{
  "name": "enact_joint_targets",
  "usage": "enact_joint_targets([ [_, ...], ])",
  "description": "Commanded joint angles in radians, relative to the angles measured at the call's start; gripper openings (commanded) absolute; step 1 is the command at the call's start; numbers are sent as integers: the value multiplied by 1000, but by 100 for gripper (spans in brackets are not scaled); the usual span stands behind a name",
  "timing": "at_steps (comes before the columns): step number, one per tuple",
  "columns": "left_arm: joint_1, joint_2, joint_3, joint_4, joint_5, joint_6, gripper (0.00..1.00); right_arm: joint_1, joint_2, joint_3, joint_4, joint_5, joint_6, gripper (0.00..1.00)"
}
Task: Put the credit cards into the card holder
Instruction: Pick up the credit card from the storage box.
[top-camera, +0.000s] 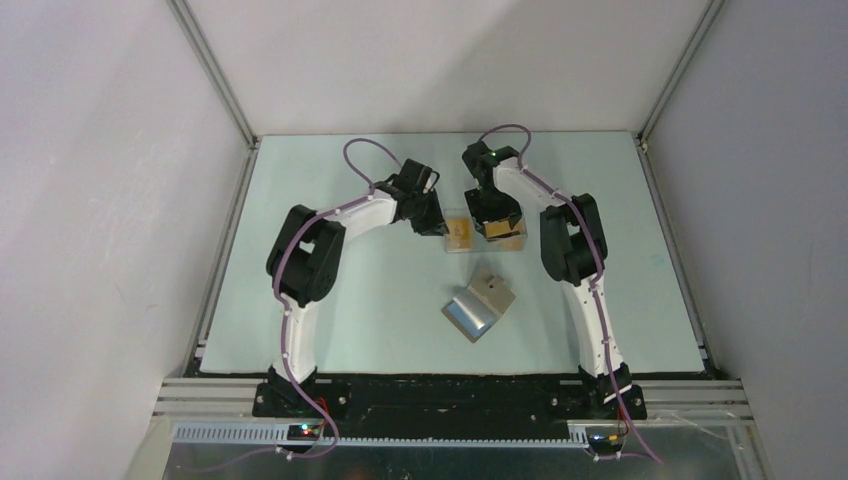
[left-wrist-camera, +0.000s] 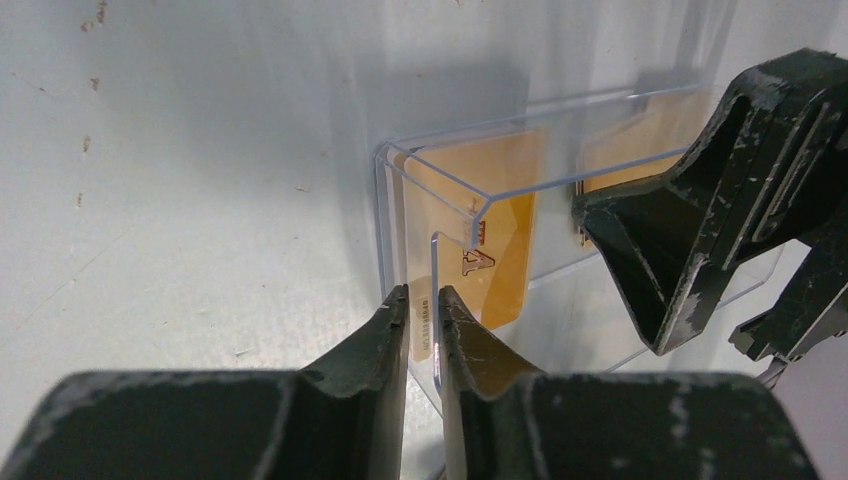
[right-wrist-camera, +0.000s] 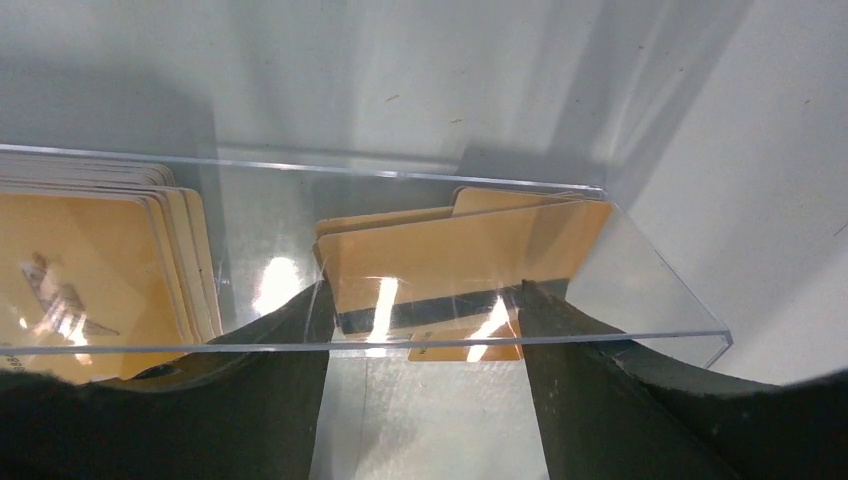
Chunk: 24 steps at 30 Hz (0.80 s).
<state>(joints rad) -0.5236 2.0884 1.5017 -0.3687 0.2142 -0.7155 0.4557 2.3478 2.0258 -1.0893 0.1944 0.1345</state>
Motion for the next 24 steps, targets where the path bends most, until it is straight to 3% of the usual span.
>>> enact_joint_targets([
  [1, 0, 14, 17, -25, -20, 20, 20, -34, -87, 32, -18, 40, 1, 69],
  [13, 1, 16, 14, -25, -20, 21, 15, -53, -136, 45, -39, 3, 7, 68],
  [15, 1, 16, 15, -25, -19, 19, 14, -57, -132, 46, -43, 8, 4, 64],
  [19, 2, 17, 17, -25, -19, 19, 13, -63, -132, 41, -59, 38, 11, 47],
  [24, 3, 19, 16, -25, -17, 18, 13, -63, -144, 34, -63, 56, 16, 36],
])
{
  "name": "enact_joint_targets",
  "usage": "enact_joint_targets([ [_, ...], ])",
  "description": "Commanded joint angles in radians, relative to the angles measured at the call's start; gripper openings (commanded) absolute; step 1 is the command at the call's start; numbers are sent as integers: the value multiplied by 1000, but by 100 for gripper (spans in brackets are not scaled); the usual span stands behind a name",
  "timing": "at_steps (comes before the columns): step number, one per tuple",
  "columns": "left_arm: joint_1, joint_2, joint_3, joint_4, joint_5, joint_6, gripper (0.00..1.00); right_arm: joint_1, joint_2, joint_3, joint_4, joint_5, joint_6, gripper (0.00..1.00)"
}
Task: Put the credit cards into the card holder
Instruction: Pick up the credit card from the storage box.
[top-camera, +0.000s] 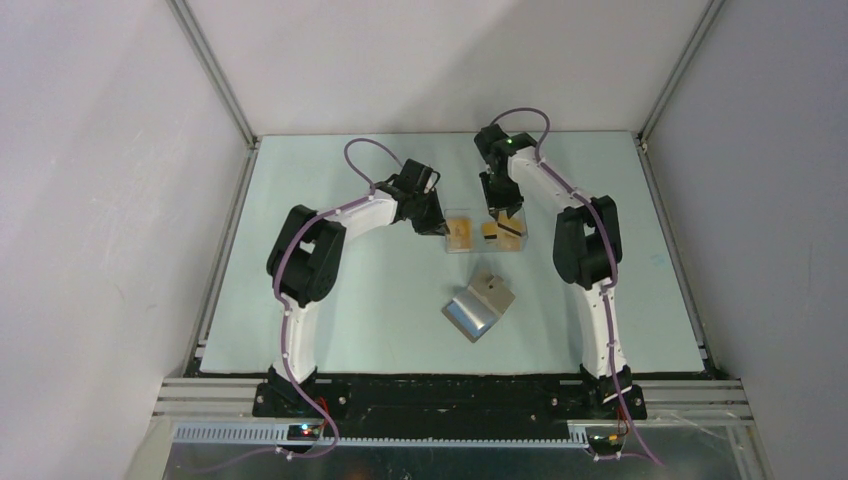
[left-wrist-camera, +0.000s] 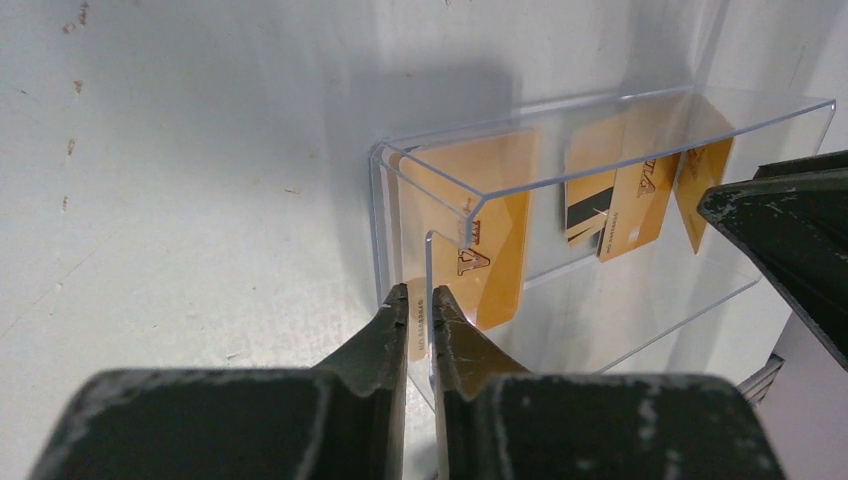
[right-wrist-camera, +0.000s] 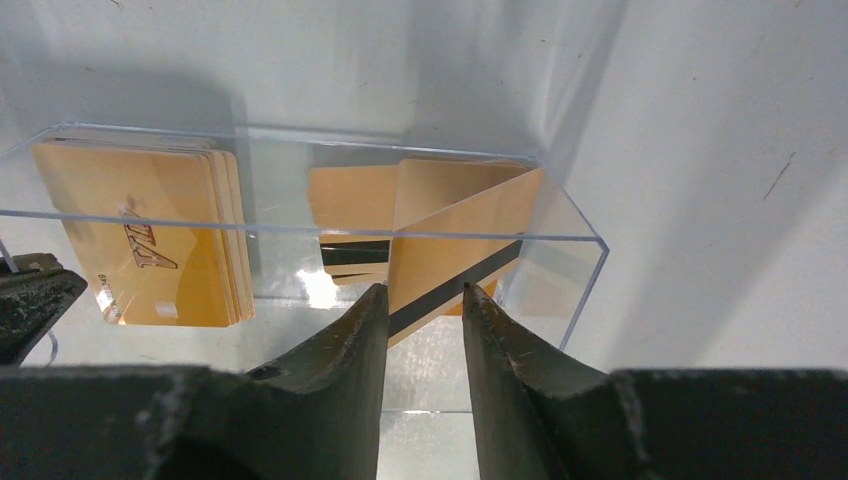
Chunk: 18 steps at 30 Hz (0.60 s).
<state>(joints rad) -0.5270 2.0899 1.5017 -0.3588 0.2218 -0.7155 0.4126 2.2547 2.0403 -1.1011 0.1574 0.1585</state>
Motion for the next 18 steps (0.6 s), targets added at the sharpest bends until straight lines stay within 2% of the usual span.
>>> enact_joint_targets([
  [1, 6, 17, 16, -35, -24, 18, 13, -21, -52, 20, -51, 94, -7, 34],
  [8, 7, 18, 15, -35, -22, 18, 12, -25, -66, 21, -67, 90, -8, 34],
  [15, 8, 13, 15, -35, -20, 18, 11, -61, -104, -14, -58, 5, 7, 36],
  [18, 8, 5, 14, -35, -22, 17, 10, -78, -115, -28, -55, -7, 12, 33],
])
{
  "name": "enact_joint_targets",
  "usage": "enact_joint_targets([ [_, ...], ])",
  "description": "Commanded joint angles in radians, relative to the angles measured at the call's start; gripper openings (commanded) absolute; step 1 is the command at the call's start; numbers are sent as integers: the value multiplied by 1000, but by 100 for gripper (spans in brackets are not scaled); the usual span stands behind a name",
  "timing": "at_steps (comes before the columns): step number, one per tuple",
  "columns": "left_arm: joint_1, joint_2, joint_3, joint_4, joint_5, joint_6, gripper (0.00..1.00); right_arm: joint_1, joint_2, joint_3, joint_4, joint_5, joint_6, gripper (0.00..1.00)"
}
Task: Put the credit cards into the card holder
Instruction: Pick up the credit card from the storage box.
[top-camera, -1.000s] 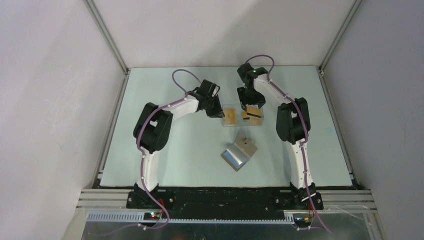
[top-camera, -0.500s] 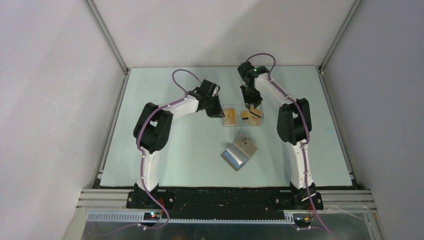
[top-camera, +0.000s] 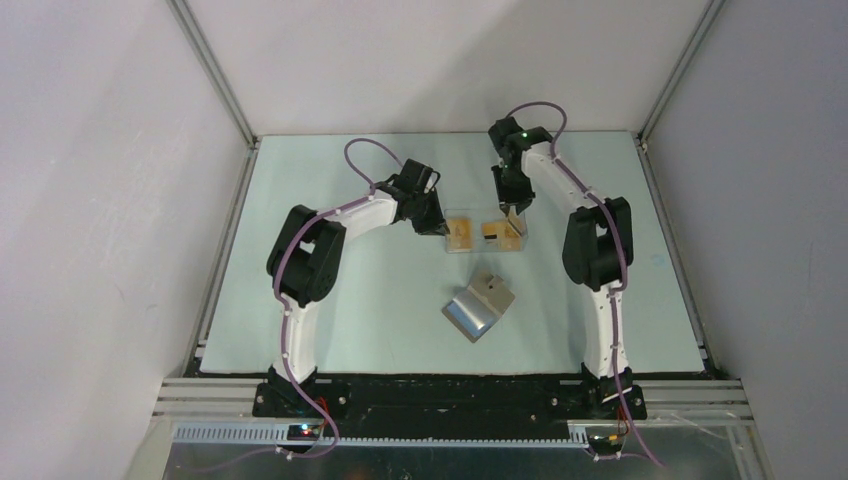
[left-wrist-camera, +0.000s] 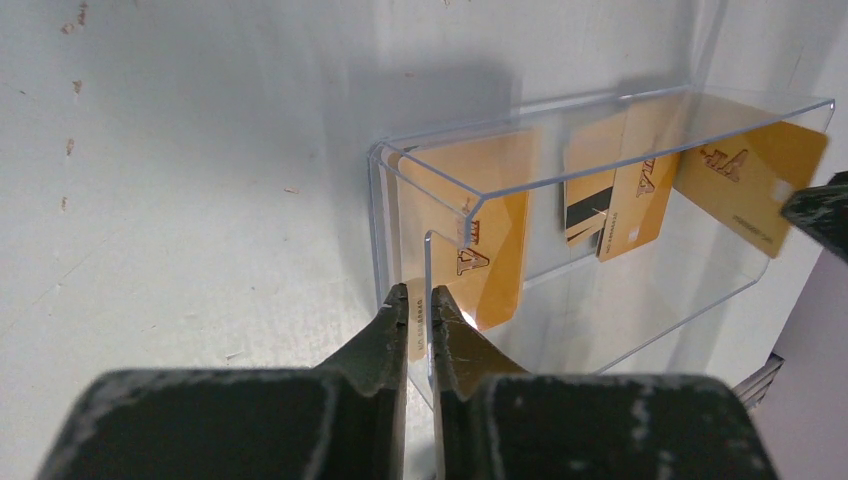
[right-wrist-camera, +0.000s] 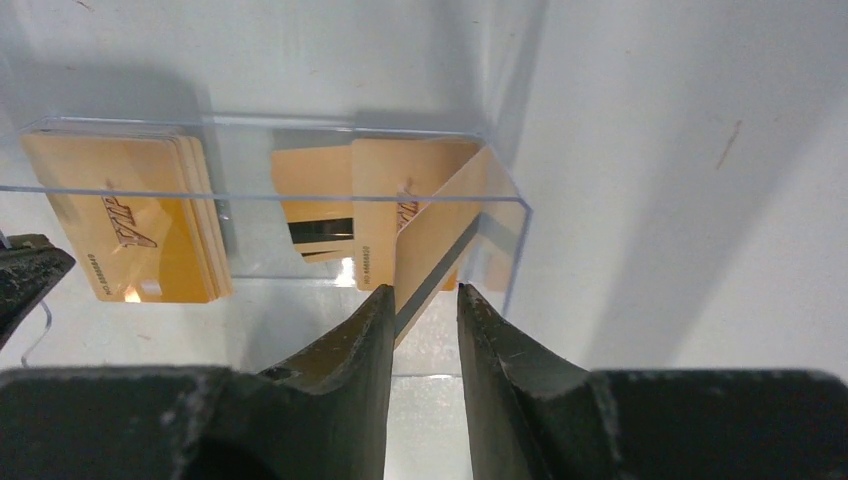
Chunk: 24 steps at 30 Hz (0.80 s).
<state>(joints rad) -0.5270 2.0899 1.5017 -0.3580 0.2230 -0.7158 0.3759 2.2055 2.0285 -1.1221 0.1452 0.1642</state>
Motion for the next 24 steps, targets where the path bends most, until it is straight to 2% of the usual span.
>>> enact_joint_targets([
  [1, 9, 3, 14, -35, -24, 18, 10, -41, -70, -17, -37, 8, 7, 30],
  [2, 9, -1, 14, -36, -26, 18, 10, -42, -73, -17, -39, 10, 9, 24],
  [6, 8, -7, 17, -35, -26, 17, 9, -39, -82, -22, -41, 23, 6, 13],
  [16, 9, 1, 15, -35, -21, 16, 9, -33, -36, -16, -44, 23, -11, 13],
  [24, 9, 3, 19, -36, -20, 16, 9, -14, 15, -3, -64, 96, -17, 18],
])
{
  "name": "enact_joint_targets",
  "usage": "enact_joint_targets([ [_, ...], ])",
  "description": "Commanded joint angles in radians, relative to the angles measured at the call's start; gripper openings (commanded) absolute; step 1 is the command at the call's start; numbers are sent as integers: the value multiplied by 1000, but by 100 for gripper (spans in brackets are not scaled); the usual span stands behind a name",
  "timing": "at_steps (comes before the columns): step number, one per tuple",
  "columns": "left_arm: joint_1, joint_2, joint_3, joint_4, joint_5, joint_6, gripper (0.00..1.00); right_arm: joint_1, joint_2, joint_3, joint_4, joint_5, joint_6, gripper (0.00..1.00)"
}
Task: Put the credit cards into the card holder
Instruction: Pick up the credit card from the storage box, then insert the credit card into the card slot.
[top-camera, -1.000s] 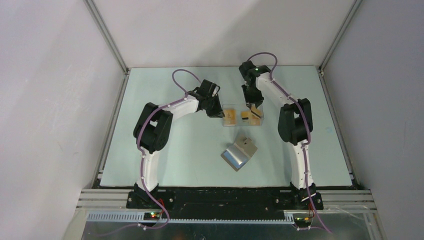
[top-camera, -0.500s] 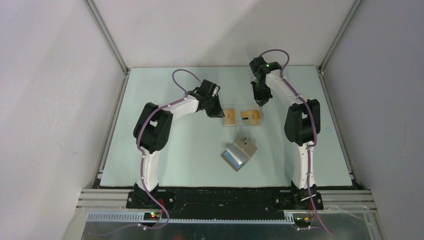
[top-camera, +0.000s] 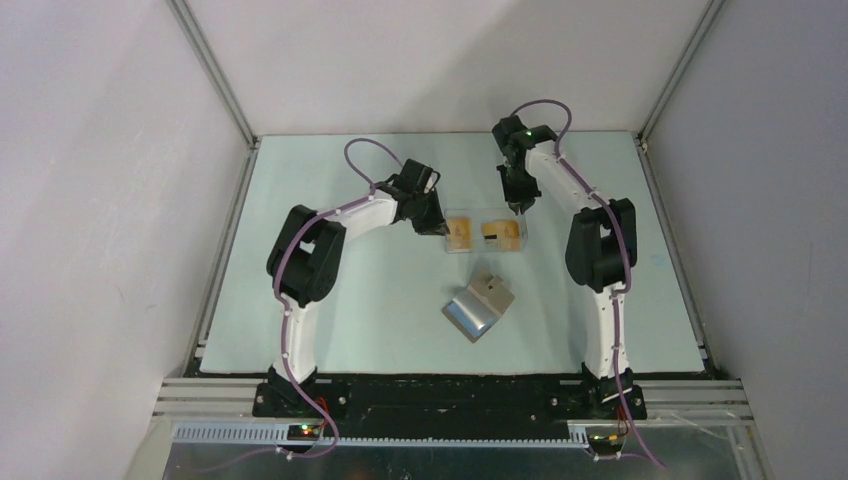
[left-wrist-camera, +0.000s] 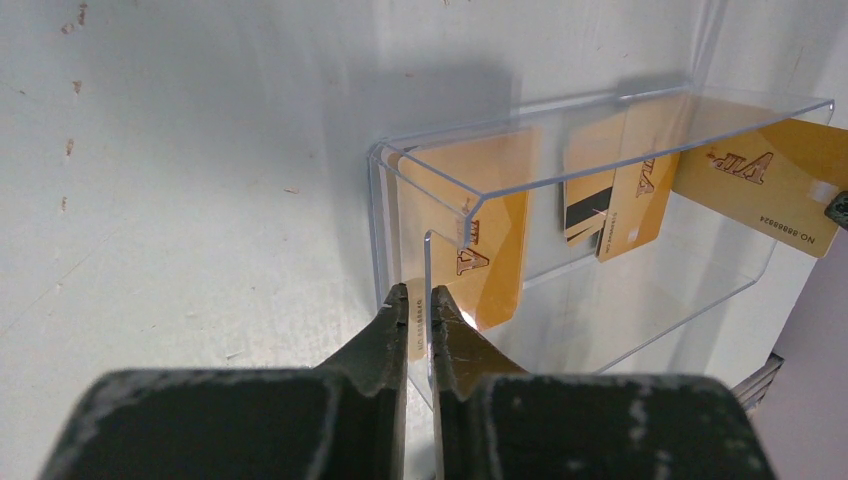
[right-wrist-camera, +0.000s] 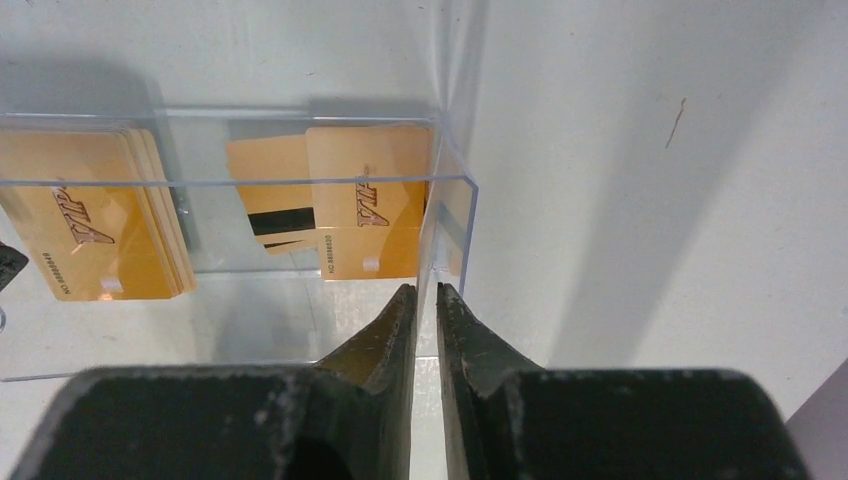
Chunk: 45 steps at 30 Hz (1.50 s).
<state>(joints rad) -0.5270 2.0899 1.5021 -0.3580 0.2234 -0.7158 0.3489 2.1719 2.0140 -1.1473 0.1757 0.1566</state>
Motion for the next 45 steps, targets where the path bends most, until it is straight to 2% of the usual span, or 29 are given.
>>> enact_joint_targets([
  [1, 8, 4, 18, -36, -20, 16, 9, 14, 58, 13, -41, 81, -8, 18],
  [7, 9, -1, 15, -37, -21, 18, 9, 29, 89, 17, -60, 150, 3, 15],
  [10, 10, -10, 11, -36, -23, 19, 9, 30, 87, 21, -67, 163, 8, 1],
  [17, 12, -54, 17, -37, -24, 24, 11, 35, 25, 57, -65, 110, 2, 0],
  [19, 11, -80, 20, -37, -27, 29, 16, 36, -4, 71, -66, 95, 1, 0],
  [21, 12, -112, 23, -37, -34, 34, 26, 35, -38, 86, -65, 84, 2, 0],
  [24, 12, -166, 25, -36, -49, 52, 47, 33, -106, 98, -52, 46, 1, 0],
  [27, 12, -246, 15, -37, -85, 78, 61, 30, -167, 114, -49, 2, -7, 0],
  [31, 12, -389, -41, -35, -151, 134, 75, 21, -229, 126, -75, -142, -36, 0],
  [35, 12, -557, -117, -26, -109, 233, 80, 18, -316, 62, -95, -339, -84, 0],
  [37, 12, -641, -175, -14, -21, 280, 80, 16, -382, -9, -87, -468, -105, 0],
  [42, 3, -835, -283, 31, 404, 359, 80, 15, -558, -246, -9, -848, -144, 0],
  [45, -24, -905, -339, 41, 522, 366, 80, 27, -654, -332, 12, -1095, -153, 0],
])
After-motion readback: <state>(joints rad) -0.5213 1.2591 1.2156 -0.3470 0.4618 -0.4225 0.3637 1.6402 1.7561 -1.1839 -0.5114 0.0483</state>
